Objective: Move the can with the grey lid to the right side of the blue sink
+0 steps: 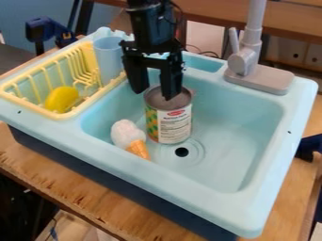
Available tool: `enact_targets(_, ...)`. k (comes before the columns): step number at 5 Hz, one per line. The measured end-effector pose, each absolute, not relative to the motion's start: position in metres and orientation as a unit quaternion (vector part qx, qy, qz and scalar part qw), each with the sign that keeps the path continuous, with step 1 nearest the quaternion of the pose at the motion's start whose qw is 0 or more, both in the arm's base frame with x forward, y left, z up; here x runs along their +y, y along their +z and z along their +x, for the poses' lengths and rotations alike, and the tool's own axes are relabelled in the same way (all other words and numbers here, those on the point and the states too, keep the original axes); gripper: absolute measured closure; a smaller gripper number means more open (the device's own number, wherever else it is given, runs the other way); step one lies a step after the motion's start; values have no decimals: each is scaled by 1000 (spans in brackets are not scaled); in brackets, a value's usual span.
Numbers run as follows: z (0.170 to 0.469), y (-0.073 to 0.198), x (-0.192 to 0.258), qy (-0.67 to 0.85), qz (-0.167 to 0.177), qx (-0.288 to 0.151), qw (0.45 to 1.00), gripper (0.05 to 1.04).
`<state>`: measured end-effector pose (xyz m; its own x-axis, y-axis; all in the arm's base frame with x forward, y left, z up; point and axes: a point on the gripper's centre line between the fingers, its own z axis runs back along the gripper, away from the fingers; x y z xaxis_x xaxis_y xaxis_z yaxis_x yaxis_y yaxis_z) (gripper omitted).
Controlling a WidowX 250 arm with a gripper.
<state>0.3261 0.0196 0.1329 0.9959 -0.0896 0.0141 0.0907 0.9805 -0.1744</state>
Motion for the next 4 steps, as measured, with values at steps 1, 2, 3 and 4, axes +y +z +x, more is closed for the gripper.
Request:
enact_targets(1,325,127,23,-39,-87,10,995,76)
enact_targets(2,324,127,22,-39,-86,14,995,76)
enact_targets(3,320,123,19,-36,-95,22,995,76)
enact_targets(4,312,119,-3,-53,-152,23,987,76)
